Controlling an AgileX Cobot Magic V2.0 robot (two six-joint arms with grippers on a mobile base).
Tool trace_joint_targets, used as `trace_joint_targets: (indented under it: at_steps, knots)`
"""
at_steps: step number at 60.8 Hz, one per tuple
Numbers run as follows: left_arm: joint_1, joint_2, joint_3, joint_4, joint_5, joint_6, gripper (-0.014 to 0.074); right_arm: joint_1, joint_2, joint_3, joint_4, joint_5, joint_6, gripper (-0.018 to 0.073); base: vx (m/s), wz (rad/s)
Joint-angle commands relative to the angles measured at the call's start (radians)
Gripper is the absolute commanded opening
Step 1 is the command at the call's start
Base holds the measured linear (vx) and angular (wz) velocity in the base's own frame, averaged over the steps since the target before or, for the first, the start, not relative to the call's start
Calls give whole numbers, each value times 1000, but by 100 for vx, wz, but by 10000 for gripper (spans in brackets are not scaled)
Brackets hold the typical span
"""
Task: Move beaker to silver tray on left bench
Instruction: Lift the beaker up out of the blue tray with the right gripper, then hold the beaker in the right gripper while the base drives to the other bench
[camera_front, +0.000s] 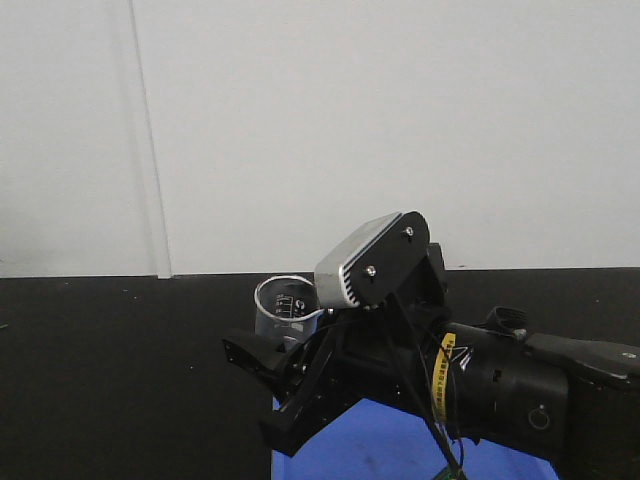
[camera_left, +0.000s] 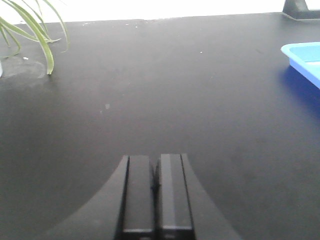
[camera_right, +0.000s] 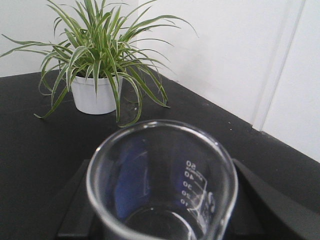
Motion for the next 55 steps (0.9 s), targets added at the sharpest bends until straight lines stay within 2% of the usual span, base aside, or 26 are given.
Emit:
trace_joint_targets:
  at_steps: [1, 28, 55]
  knots:
    - [-3, -6, 20, -8, -79, -1, 1, -1, -38, -32, 26, -19, -1, -14, -3, 3]
    - [-3, -6, 20, -8, -79, -1, 1, -1, -38, -32, 26, -19, -1, -14, -8, 5]
    - [-3, -6, 20, -8, -79, -1, 1, -1, -38, -32, 26, -18, -2, -14, -22, -6]
